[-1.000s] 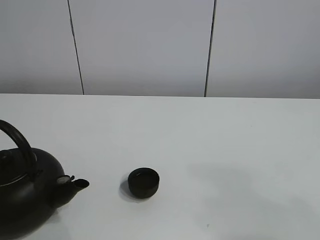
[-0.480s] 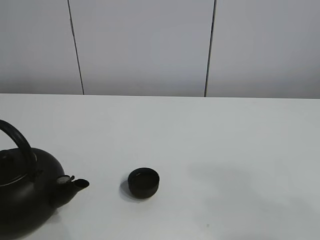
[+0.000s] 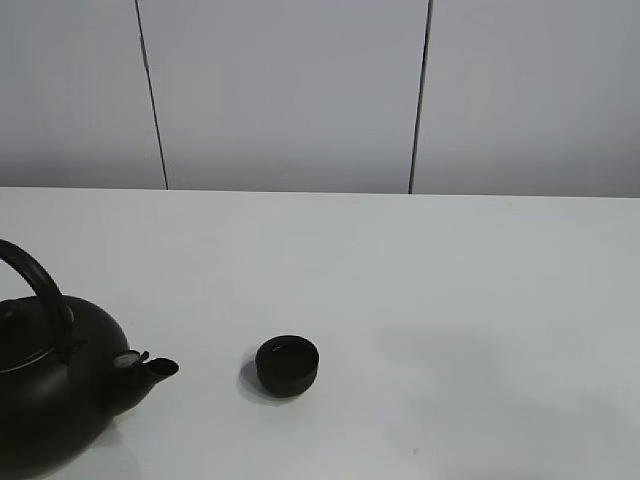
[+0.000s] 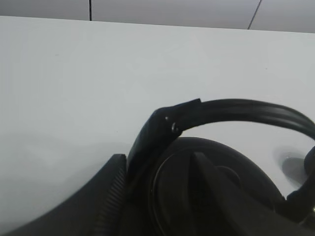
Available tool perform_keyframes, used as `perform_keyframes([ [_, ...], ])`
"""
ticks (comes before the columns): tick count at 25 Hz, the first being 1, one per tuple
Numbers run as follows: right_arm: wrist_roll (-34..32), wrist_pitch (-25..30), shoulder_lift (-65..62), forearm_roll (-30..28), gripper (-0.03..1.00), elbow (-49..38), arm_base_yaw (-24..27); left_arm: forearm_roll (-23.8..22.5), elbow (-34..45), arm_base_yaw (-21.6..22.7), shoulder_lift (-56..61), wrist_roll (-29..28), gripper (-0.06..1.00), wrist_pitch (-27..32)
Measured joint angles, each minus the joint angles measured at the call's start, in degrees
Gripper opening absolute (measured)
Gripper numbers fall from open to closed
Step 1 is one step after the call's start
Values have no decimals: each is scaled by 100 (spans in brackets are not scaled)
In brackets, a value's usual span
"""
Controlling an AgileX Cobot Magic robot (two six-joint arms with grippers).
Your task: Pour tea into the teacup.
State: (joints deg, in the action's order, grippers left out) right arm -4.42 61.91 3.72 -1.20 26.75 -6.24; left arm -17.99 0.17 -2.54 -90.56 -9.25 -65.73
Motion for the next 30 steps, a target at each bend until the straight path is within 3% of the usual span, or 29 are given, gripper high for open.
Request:
perform_keyframes([
  [12, 0, 0, 0, 0, 61, 0, 0, 315, 0, 0, 0, -47, 30, -1],
  [23, 0, -8, 0, 0, 61, 0, 0, 933, 4, 0, 0, -46, 28, -1],
  [26, 0, -8, 0, 0, 61, 0, 0, 943, 4, 0, 0, 2, 28, -1],
  [30, 0, -8, 0, 0, 61, 0, 0, 616, 4, 0, 0, 70, 28, -1],
])
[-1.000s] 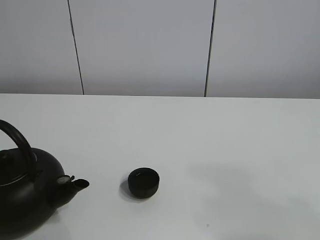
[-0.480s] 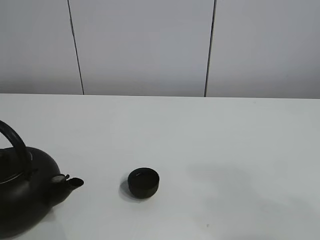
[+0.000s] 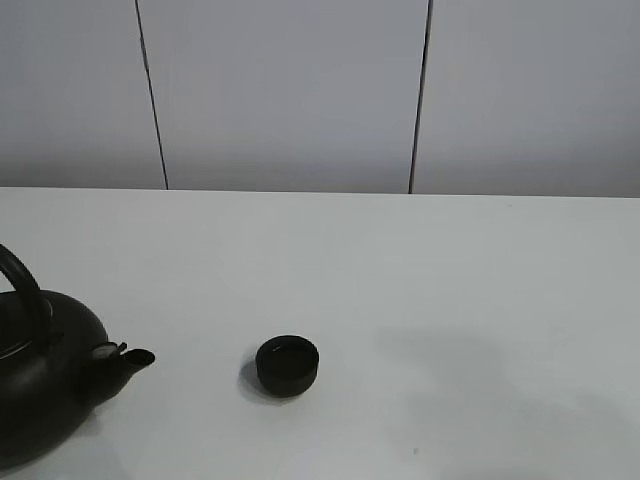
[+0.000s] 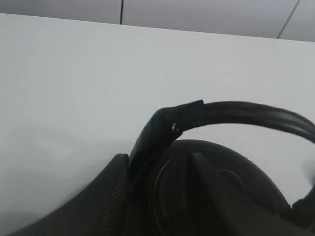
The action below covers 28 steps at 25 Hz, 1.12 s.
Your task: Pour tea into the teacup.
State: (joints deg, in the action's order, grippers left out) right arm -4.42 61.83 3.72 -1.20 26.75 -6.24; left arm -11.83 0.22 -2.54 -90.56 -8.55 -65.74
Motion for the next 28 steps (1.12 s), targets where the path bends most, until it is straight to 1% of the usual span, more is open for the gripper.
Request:
perform_keyframes([
  [2, 0, 0, 0, 0, 61, 0, 0, -96, 0, 0, 0, 82, 28, 6],
  [5, 0, 0, 0, 0, 61, 0, 0, -100, 0, 0, 0, 128, 28, 65],
  [9, 0, 0, 0, 0, 61, 0, 0, -149, 0, 0, 0, 135, 28, 413],
  [11, 0, 0, 0, 0, 61, 0, 0, -125, 0, 0, 12, 135, 28, 445],
  [18, 0, 4, 0, 0, 61, 0, 0, 386, 0, 0, 12, 135, 28, 468],
  [28, 0, 4, 0, 0, 61, 0, 0, 747, 18, 0, 12, 149, 28, 405],
])
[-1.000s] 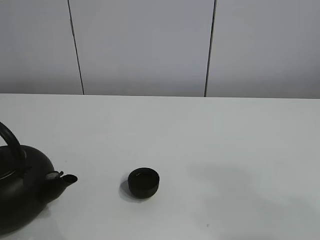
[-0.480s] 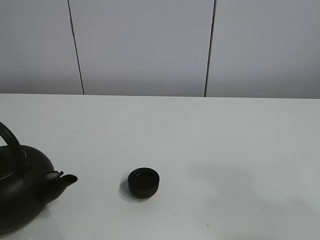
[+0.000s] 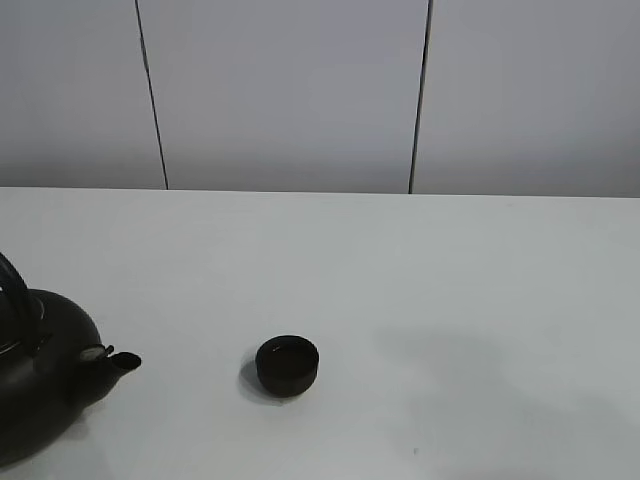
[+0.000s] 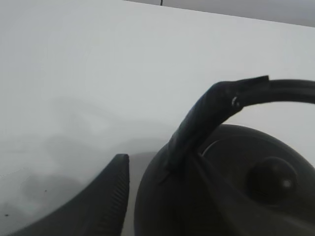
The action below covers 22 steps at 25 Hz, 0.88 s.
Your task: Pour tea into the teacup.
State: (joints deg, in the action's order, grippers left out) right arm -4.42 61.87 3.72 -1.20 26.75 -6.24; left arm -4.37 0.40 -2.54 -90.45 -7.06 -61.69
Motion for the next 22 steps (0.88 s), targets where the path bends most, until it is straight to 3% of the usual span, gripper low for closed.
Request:
perform_keyframes([
  [8, 0, 0, 0, 0, 61, 0, 0, 121, 6, 0, 0, 0, 28, 5],
  [14, 0, -7, 0, 0, 61, 0, 0, 620, 6, 0, 0, 200, 28, -39],
  [22, 0, -7, 0, 0, 61, 0, 0, 666, -1, 0, 0, 494, 28, -346],
])
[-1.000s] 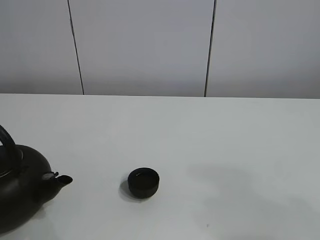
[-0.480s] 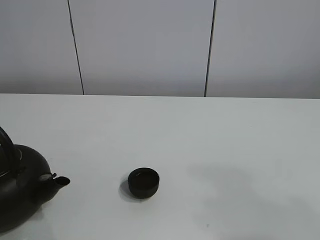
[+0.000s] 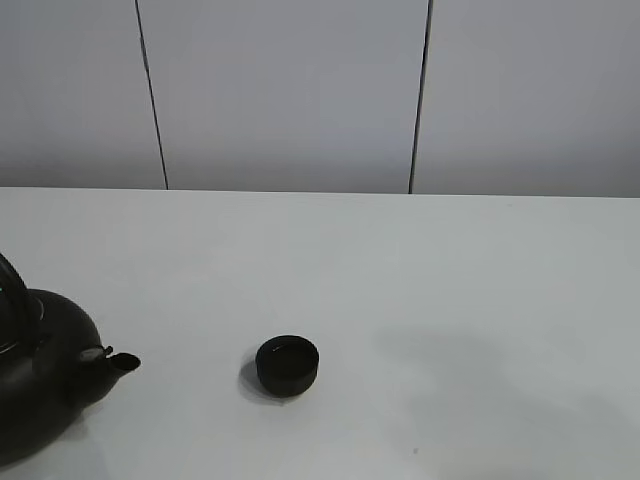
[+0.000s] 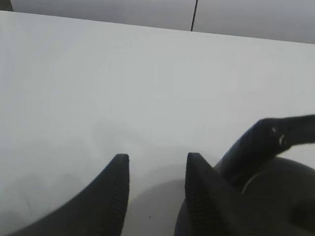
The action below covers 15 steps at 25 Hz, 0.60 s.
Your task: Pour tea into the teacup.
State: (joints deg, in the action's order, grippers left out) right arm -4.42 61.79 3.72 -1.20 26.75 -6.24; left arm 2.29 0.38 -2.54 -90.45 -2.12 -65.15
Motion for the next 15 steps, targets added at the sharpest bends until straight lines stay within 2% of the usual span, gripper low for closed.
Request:
perform_keyframes([
  [6, 0, 0, 0, 0, 61, 0, 0, 7, -551, 0, 0, 13, 28, 93],
  [10, 0, 0, 0, 0, 61, 0, 0, -108, -1061, 74, -6, 25, 28, 571],
  [15, 0, 0, 0, 0, 61, 0, 0, -500, -1755, 96, -6, -104, 28, 1516],
])
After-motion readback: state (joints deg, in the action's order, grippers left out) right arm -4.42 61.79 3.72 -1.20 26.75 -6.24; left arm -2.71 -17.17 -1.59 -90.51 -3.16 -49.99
